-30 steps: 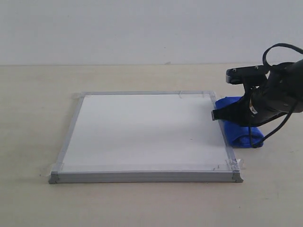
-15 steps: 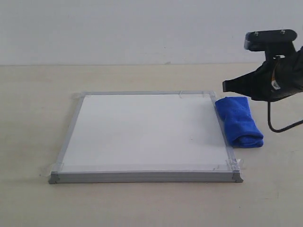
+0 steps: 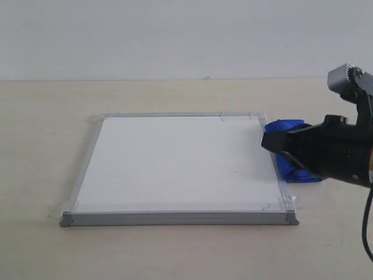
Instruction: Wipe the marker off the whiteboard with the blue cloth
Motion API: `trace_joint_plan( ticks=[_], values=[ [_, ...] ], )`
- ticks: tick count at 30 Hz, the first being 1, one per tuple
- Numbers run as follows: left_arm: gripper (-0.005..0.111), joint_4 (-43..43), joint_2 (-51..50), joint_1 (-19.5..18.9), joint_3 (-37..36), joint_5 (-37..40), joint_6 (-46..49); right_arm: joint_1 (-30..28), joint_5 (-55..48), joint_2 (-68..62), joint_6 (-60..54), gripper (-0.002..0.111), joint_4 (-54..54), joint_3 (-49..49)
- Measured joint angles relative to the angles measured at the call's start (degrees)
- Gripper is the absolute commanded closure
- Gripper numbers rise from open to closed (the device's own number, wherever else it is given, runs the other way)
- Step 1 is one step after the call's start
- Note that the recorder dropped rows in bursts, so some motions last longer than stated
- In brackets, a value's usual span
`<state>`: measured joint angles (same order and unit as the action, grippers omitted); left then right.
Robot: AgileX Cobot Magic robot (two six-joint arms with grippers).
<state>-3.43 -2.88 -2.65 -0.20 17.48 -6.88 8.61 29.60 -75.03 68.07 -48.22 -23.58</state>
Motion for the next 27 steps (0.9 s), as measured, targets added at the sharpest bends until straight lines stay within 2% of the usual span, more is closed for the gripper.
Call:
trace_joint_plan(
  ticks=[4, 21, 27],
  values=[
    [0.102, 0.0, 0.0, 0.0, 0.0, 0.0, 0.0, 0.0, 1.8, 0.7, 0.1, 0.107, -0.3, 3.0],
    [0.102, 0.0, 0.0, 0.0, 0.0, 0.0, 0.0, 0.0, 1.8, 0.9, 0.1, 0.107, 2.2, 3.1],
    [0.102, 0.0, 0.0, 0.0, 0.0, 0.0, 0.0, 0.0, -1.0, 1.5, 0.7, 0.107, -0.5, 3.2]
  ],
)
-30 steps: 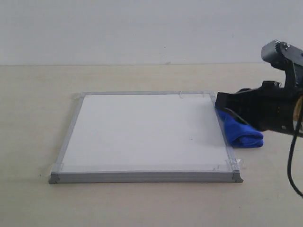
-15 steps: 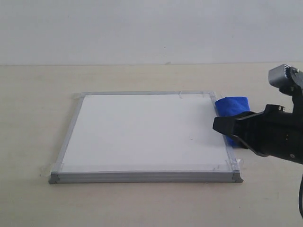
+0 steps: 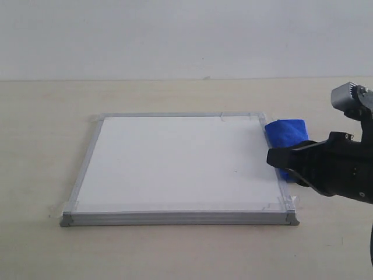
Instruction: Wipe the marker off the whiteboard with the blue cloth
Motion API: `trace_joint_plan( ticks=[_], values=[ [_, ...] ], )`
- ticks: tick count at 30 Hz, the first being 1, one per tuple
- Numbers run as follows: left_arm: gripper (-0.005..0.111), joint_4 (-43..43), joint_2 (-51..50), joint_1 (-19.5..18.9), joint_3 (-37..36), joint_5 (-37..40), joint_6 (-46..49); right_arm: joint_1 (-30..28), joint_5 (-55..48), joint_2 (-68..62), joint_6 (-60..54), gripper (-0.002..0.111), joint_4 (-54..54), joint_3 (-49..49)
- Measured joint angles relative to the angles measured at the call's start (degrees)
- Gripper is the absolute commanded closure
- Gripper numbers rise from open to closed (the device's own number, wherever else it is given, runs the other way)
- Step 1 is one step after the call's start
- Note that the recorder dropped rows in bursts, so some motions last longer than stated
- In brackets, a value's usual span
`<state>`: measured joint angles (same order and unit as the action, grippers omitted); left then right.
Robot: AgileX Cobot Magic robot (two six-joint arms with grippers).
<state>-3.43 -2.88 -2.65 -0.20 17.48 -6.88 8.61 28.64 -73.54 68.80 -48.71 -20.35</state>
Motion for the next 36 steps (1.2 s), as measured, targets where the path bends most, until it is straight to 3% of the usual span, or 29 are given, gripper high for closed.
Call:
trace_joint_plan(
  ticks=[13, 28, 36],
  values=[
    [0.102, 0.0, 0.0, 0.0, 0.0, 0.0, 0.0, 11.9, -24.9, 29.5, 2.2, 0.107, -1.8, 1.6],
    [0.102, 0.0, 0.0, 0.0, 0.0, 0.0, 0.0, 12.5, -27.4, 63.9, 2.0, 0.107, -1.8, 15.9],
    [0.102, 0.0, 0.0, 0.0, 0.0, 0.0, 0.0, 12.5, -28.6, 68.7, 1.9, 0.107, -1.8, 18.9]
  ],
)
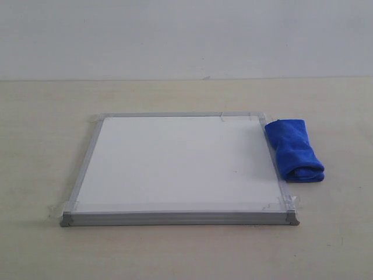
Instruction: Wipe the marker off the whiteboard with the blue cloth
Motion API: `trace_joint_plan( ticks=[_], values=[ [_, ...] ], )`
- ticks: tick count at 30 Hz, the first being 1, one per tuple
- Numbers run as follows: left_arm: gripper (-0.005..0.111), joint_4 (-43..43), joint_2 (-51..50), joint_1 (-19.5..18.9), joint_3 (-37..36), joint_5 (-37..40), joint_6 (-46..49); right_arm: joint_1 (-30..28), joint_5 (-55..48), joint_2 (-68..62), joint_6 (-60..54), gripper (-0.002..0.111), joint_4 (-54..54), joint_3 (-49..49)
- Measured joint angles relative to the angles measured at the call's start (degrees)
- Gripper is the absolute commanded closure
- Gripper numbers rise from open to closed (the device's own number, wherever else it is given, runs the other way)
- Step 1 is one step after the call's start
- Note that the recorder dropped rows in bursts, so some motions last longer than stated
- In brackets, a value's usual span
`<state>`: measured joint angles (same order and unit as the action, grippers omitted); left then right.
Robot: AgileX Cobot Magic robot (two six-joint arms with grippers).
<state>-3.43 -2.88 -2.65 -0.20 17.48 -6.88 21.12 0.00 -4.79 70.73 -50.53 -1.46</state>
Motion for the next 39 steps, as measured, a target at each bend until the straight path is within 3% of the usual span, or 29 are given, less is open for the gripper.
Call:
trace_joint_plan(
  ticks=[7, 13, 17, 34, 39],
  values=[
    [0.102, 0.0, 0.0, 0.0, 0.0, 0.0, 0.0, 0.0, -0.6, 0.0, -4.4, 0.107, 5.4, 0.0],
    [0.102, 0.0, 0.0, 0.0, 0.0, 0.0, 0.0, 0.0, -2.9, 0.0, -44.6, 0.107, 40.1, 0.0],
    [0.102, 0.0, 0.0, 0.0, 0.0, 0.0, 0.0, 0.0, -2.2, 0.0, -60.1, 0.107, 52.7, 0.9],
    [0.102, 0.0, 0.0, 0.0, 0.0, 0.0, 0.0, 0.0, -6.6, 0.1, -67.3, 0.107, 54.9, 1.5],
    [0.102, 0.0, 0.0, 0.0, 0.0, 0.0, 0.0, -5.1, -12.3, 2.7, -67.7, 0.107, 54.2, 1.5]
  ],
)
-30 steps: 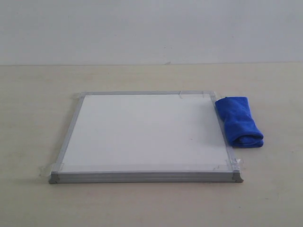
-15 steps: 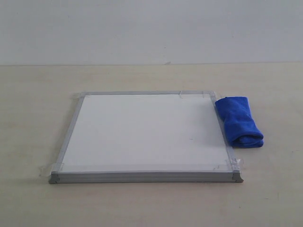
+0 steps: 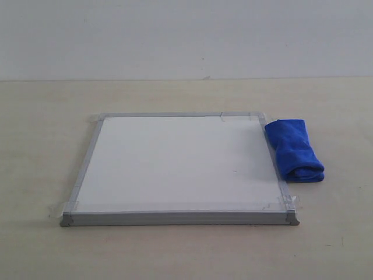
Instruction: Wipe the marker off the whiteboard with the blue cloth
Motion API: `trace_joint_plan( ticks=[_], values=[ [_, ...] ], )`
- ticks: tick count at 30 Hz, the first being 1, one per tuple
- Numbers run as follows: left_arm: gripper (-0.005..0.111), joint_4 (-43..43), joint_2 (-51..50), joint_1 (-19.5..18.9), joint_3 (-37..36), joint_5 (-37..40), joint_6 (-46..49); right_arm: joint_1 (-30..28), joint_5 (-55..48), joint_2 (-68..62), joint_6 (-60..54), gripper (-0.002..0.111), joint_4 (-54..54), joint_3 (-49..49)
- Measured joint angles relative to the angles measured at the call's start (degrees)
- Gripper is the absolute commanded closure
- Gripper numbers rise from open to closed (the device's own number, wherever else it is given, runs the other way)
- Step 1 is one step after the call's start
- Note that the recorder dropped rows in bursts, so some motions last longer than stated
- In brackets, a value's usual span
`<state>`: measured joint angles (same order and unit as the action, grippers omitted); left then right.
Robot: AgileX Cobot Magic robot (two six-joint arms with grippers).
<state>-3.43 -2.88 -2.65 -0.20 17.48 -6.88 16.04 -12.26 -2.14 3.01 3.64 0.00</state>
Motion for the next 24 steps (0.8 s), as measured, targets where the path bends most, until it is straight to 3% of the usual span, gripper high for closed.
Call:
trace_joint_plan(
  ticks=[12, 24],
  values=[
    [0.102, 0.0, 0.0, 0.0, 0.0, 0.0, 0.0, -12.7, -7.8, 1.8, 0.0, 0.107, -2.2, 0.0],
    [0.102, 0.0, 0.0, 0.0, 0.0, 0.0, 0.0, -13.4, -8.0, 1.8, 1.5, 0.107, -2.2, 0.0]
  ],
)
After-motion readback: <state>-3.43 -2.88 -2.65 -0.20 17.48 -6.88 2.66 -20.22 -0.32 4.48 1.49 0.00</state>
